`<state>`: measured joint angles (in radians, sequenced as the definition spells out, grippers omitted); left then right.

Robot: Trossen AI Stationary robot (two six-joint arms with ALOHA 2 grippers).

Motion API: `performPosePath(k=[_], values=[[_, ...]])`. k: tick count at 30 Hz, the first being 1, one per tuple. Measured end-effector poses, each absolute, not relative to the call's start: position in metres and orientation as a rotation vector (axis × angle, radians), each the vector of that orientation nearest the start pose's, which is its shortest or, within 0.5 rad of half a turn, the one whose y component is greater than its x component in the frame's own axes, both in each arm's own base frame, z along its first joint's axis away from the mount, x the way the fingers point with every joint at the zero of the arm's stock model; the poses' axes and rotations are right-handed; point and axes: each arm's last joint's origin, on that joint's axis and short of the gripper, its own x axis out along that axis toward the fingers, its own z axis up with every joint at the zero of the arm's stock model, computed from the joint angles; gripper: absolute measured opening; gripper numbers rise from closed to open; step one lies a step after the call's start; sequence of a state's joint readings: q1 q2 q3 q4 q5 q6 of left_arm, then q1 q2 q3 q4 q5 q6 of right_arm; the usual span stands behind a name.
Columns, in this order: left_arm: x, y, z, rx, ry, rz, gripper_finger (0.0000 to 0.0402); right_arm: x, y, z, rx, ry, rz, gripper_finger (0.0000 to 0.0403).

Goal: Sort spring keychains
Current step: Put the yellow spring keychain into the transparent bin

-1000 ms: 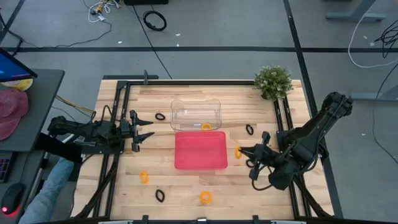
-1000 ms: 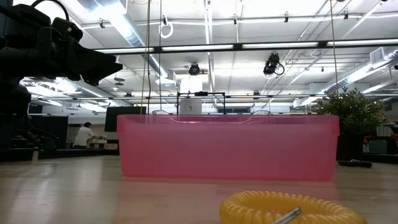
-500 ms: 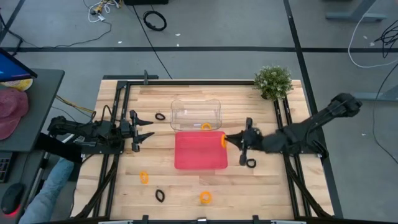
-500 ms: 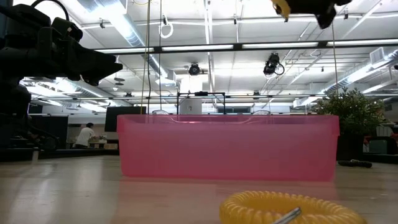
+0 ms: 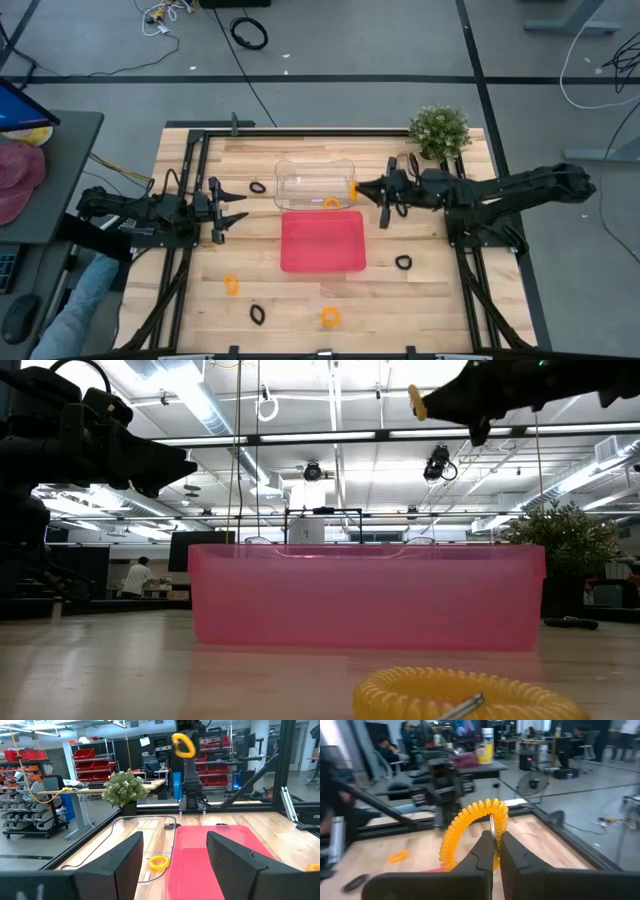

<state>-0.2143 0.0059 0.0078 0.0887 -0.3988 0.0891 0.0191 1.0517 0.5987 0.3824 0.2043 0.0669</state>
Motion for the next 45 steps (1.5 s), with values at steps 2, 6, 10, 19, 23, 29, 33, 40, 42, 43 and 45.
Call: performPosePath(k=[2,6,10,19,23,29,33,40,42,43,45], values=[[0.095,-0.009,0.174,0.062,-0.079,0.188,0.0222,0.234,-0.012,0.270,0.060,0.076,-0.213,0.0006],[0.095,-0.009,0.174,0.061,-0.079,0.188,0.0222,0.241,-0.034,0.263,0.069,0.074,-0.218,0.0006],[0.095,-0.009,0.174,0.061,-0.079,0.188,0.0222,0.251,-0.052,0.258,0.082,0.076,-0.212,0.0006],[0.095,-0.009,0.174,0.061,-0.080,0.188,0.0222,0.281,-0.077,0.262,0.083,0.097,-0.163,0.0006],[0.095,-0.009,0.174,0.061,-0.081,0.188,0.0222,0.288,-0.081,0.261,0.070,0.113,-0.141,0.0006],[0.095,-0.009,0.174,0.061,-0.081,0.188,0.0222,0.289,-0.087,0.261,0.062,0.118,-0.158,0.0011],[0.095,-0.009,0.174,0.060,-0.081,0.188,0.0222,0.288,-0.089,0.261,0.062,0.117,-0.167,0.0013],[0.095,-0.009,0.174,0.061,-0.081,0.188,0.0222,0.287,-0.089,0.262,0.060,0.109,-0.167,0.0014],[0.095,-0.009,0.174,0.061,-0.081,0.188,0.0222,0.287,-0.089,0.262,0.061,0.109,-0.167,0.0014],[0.095,-0.009,0.174,0.060,-0.081,0.188,0.0222,0.287,-0.089,0.262,0.063,0.108,-0.167,0.0014],[0.095,-0.009,0.174,0.060,-0.081,0.188,0.0222,0.287,-0.089,0.262,0.070,0.108,-0.167,0.0014]])
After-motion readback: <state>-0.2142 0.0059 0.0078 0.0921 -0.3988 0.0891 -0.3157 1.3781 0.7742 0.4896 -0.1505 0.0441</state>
